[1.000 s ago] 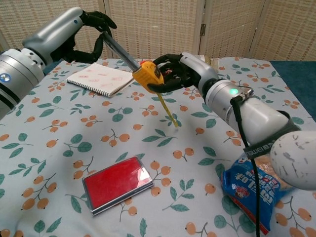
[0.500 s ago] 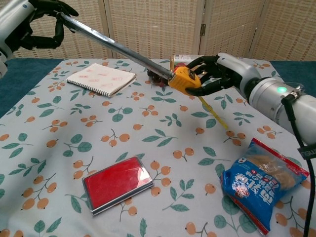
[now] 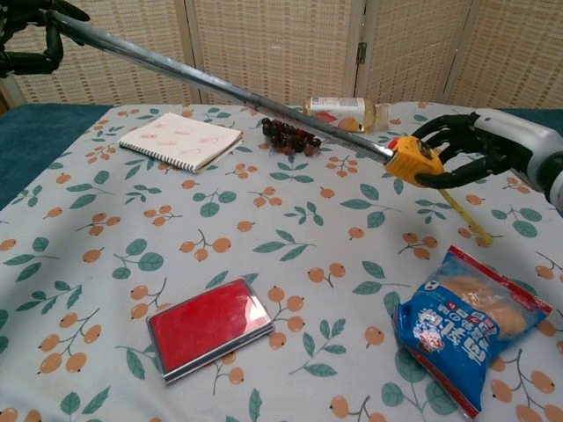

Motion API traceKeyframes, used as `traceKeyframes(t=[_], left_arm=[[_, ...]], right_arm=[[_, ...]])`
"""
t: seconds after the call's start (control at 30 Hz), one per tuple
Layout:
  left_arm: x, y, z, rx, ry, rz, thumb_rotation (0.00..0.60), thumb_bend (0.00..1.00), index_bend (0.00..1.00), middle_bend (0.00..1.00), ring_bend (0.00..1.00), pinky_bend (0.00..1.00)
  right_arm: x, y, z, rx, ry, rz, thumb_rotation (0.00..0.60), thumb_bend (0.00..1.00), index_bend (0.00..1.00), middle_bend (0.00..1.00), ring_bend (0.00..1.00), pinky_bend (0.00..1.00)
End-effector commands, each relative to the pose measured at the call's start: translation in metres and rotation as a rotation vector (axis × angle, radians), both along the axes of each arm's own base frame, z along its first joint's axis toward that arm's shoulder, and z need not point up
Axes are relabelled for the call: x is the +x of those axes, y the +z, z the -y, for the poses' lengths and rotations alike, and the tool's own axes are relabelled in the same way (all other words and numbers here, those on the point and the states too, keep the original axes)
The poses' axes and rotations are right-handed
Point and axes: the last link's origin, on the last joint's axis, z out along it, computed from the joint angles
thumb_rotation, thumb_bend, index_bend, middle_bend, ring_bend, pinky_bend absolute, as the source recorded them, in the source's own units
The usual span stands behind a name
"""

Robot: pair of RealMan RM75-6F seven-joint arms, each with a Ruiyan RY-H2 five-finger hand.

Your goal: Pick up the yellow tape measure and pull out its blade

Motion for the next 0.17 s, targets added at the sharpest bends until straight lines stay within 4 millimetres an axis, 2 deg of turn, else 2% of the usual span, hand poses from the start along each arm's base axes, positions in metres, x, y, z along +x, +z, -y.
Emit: traceKeyframes(t=[0.03, 0.17], left_arm=[[-0.0066, 0.0042, -0.0021, 0.001, 0.018, 0.009, 0.600, 0.74, 0.56, 0.29, 0.28, 0.10], [-0.0093, 0.0055, -0.0037, -0.003, 0.023, 0.025, 0.600, 0.74, 0.56, 0.29, 0.28, 0.10]], right_arm=[[-0.0083, 0.0045, -0.0037, -0.001, -0.009, -0.012, 0.600, 0.58, 0.56, 0.49, 0.38, 0.01], [-0.0139, 0.0082, -0.0048, -0.005, -0.016, -0.018, 0.600, 0.58, 0.56, 0.49, 0.38, 0.01]])
